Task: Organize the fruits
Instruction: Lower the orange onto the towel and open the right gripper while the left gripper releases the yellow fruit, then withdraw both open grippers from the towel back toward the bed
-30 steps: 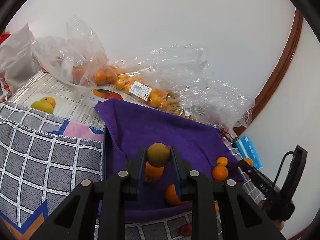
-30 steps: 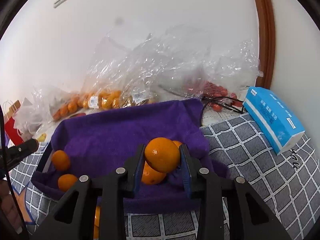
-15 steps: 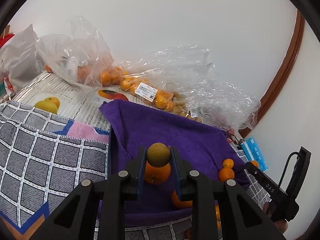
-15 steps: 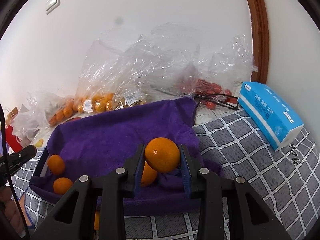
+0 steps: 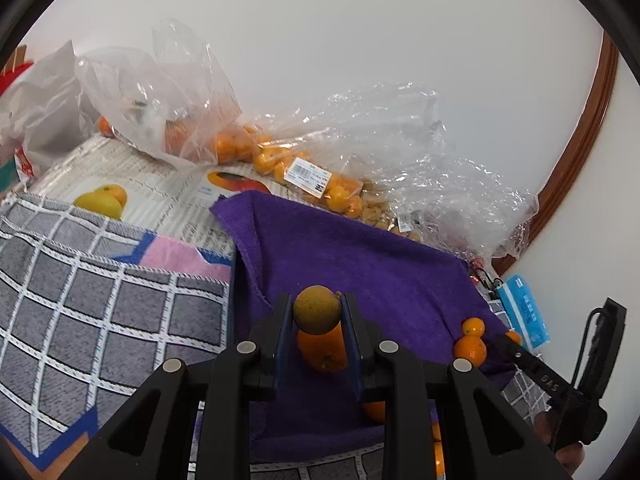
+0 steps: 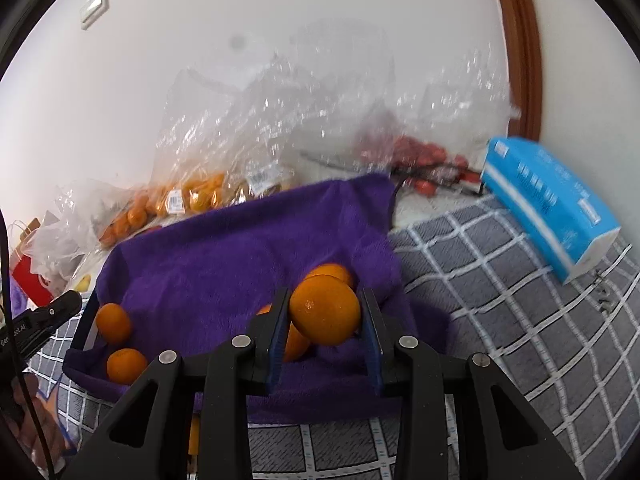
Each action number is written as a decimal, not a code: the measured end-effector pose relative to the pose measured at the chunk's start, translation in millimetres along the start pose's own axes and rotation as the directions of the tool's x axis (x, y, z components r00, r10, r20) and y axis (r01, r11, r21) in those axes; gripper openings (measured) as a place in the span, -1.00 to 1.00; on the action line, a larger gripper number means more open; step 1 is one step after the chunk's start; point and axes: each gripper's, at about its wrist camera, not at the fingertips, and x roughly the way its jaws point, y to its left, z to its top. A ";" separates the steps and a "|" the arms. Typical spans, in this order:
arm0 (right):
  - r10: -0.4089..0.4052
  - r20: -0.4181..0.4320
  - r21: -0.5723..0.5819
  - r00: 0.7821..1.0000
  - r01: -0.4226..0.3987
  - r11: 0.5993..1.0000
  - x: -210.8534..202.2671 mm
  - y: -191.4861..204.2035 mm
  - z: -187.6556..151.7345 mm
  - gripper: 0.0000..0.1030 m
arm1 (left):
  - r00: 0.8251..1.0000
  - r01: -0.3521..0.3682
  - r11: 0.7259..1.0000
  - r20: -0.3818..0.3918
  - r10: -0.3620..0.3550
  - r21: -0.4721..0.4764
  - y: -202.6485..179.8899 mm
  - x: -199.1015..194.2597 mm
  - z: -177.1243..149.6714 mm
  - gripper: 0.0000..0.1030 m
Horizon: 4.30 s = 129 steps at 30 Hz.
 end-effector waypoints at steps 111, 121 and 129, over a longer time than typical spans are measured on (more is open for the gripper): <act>0.185 -0.218 -0.023 0.958 -0.195 0.981 -6.6 65.4 -63.3 -0.18 | 0.985 -0.131 0.985 -0.101 0.142 0.111 10.4 -65.9 -58.3 -0.14; 0.065 -0.127 -0.096 0.990 -0.078 0.992 -40.8 42.9 -62.4 -0.32 | 0.972 -0.143 0.979 -0.165 0.167 0.144 9.4 -59.4 -86.0 -0.14; -0.015 -0.140 -0.157 0.990 -0.007 0.988 -42.0 24.1 -82.4 -0.32 | 0.967 -0.180 0.974 -0.156 0.201 0.141 10.0 -63.6 -90.2 -0.10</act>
